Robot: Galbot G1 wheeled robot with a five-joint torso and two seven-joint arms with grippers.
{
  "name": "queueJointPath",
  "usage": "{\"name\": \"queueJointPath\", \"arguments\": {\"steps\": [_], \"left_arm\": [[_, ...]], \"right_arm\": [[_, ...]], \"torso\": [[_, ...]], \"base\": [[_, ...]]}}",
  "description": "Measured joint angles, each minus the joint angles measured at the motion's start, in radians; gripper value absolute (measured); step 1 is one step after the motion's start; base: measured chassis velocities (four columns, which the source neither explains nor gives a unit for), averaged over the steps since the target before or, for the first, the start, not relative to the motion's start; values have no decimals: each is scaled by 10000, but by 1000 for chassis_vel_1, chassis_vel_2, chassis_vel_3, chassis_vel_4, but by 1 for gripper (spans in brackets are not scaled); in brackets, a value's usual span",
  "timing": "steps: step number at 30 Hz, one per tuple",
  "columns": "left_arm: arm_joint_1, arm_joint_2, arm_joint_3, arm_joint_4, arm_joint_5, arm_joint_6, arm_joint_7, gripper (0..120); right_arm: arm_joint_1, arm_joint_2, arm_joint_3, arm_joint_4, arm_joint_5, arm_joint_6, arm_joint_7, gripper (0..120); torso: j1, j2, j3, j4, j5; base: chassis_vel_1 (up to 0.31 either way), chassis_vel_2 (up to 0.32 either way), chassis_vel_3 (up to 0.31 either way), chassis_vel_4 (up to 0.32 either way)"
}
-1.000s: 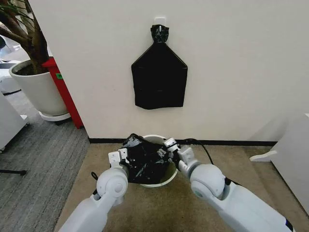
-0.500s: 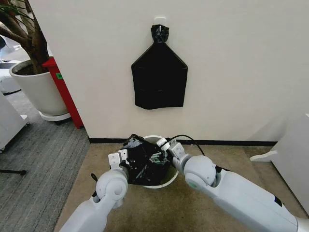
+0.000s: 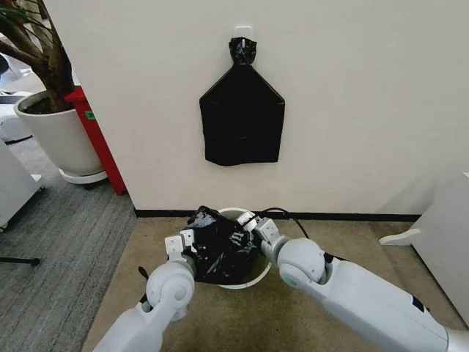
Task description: Place the garbage bag over the trash bin.
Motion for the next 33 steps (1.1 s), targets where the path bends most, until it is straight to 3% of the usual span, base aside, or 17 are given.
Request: {"name": "queueJointPath", "arguments": {"steps": [2, 12, 33], "left_arm": [[-9, -6, -2, 4, 12, -22, 0, 0], [8, 10, -32, 29, 65, -60, -1, 0], [441, 8, -27, -94, 407, -75, 123, 0]], "right_arm": [[-83, 35, -4, 6, -2, 51, 64, 32], [-244, 50, -3, 75, -6, 120, 188, 0], [27, 94, 337, -216, -233, 547, 697, 0]], "torso": [[0, 0, 0, 0, 1], [0, 0, 0, 0, 1], [0, 0, 0, 0, 1]], "base": [[0, 0, 0, 0], [0, 0, 0, 0], [0, 0, 0, 0]]}}
